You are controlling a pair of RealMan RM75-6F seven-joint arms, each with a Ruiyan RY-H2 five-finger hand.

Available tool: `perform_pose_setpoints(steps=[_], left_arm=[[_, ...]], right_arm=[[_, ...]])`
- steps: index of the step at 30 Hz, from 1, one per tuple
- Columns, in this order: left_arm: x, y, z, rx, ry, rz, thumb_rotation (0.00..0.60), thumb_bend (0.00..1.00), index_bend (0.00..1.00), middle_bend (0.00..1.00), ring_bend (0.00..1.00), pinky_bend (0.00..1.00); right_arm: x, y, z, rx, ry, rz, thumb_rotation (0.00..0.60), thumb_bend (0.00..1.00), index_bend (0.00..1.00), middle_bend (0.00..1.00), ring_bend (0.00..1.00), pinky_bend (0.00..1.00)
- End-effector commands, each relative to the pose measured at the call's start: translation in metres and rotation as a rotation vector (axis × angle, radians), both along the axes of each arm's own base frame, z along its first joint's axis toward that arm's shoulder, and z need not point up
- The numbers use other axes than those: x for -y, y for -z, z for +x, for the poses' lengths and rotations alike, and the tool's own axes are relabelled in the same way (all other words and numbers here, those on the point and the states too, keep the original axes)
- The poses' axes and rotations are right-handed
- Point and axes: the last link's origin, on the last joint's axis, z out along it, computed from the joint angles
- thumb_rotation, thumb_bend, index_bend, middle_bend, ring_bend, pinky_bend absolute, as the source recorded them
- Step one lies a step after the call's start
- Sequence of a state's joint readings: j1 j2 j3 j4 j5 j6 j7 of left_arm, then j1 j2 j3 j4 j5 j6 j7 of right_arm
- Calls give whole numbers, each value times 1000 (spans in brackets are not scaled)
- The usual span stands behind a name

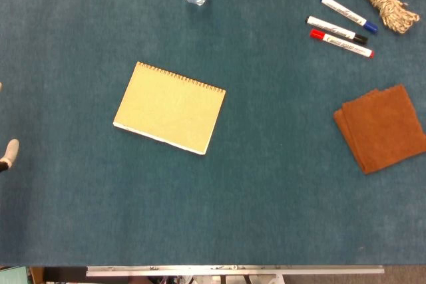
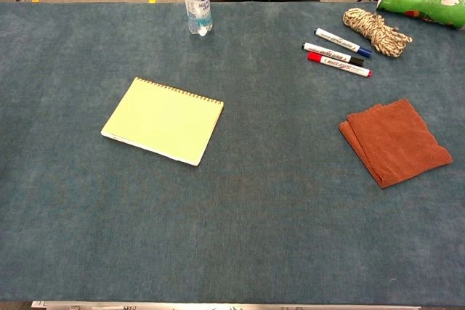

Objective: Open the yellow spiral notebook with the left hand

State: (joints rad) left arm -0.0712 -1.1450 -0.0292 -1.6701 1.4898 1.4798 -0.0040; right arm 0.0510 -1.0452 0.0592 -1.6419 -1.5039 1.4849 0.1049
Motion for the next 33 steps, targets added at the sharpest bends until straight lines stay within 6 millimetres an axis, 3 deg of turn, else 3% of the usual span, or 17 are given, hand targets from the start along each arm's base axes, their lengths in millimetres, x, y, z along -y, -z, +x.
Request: perform_pose_setpoints(steps=[1, 9, 19, 27, 33], left_arm=[[0, 0, 0, -1, 0, -1, 600, 295, 84, 96, 0, 0], [-12, 4, 5, -9, 63, -87, 600, 295, 84, 96, 0, 0], [-45, 20, 32, 80, 227, -279, 600, 295, 132, 98, 0, 0], [-76, 47, 61, 166, 324, -454, 600, 294, 213, 157, 0, 0], [-97, 75, 88, 146, 363, -559, 597, 273, 217, 161, 0, 0]], right_arm=[[0, 0, 0, -1, -1, -1, 600, 192, 378, 298, 185, 298], [6, -10, 6, -18, -33, -30, 600, 193, 378, 298, 185, 298], [15, -17, 20, -47, -65, -39, 600, 193, 378, 298, 185, 298], [20, -15, 24, -42, -69, -29, 600, 193, 378, 298, 185, 298], [22, -10, 26, -48, -70, -8, 600, 193, 378, 298, 185, 298]])
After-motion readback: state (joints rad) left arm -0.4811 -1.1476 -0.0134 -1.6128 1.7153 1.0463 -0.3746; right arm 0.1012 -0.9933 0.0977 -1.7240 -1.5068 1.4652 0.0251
